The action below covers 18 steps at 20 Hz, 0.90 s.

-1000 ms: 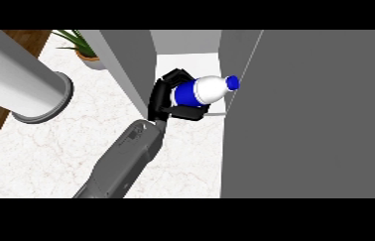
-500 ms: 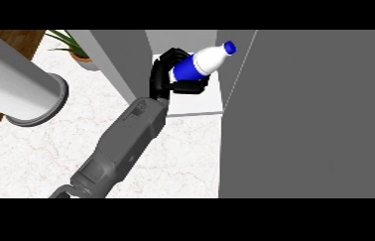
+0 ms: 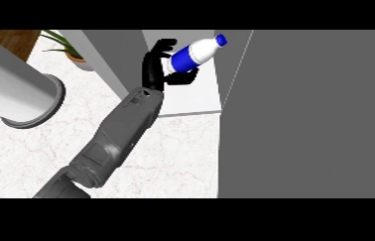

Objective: Pick up the bottled water, place it into the cabinet and close the cabinet

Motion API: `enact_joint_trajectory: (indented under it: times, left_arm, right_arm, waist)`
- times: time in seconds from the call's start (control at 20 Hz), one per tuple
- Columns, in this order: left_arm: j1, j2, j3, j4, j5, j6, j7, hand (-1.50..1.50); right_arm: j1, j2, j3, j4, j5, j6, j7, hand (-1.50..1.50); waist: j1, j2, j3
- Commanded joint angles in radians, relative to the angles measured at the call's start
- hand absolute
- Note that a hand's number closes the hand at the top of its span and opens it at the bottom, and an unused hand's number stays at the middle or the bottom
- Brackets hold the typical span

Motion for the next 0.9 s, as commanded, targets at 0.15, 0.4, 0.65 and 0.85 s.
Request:
enact_joint_trajectory:
  times: [0.15,0.4,0.65,0.85]
  left_arm:
    - [-0.108,0.007,0.022,0.117,-0.023,0.076,0.005,-1.50]
    - [-0.066,0.010,0.106,0.005,0.046,-0.042,-0.158,-1.50]
    - [-0.071,-0.013,0.190,-0.106,0.132,-0.201,-0.294,1.50]
    - [-0.059,-0.013,0.185,-0.108,0.163,-0.300,-0.296,1.50]
  right_arm:
    - [0.021,-0.017,-0.011,-0.091,-0.060,0.019,0.051,-1.50]
    - [0.004,0.003,-0.016,-0.018,-0.065,0.040,-0.002,-1.50]
    - [-0.033,0.009,-0.007,-0.043,-0.044,0.032,0.037,-1.50]
    - [-0.001,0.024,0.047,-0.014,0.007,0.046,-0.013,-1.50]
  waist:
    - [-0.010,0.009,-0.001]
    - [0.008,0.002,-0.002]
    - [0.014,0.008,-0.003]
    - [0.019,-0.012,-0.001]
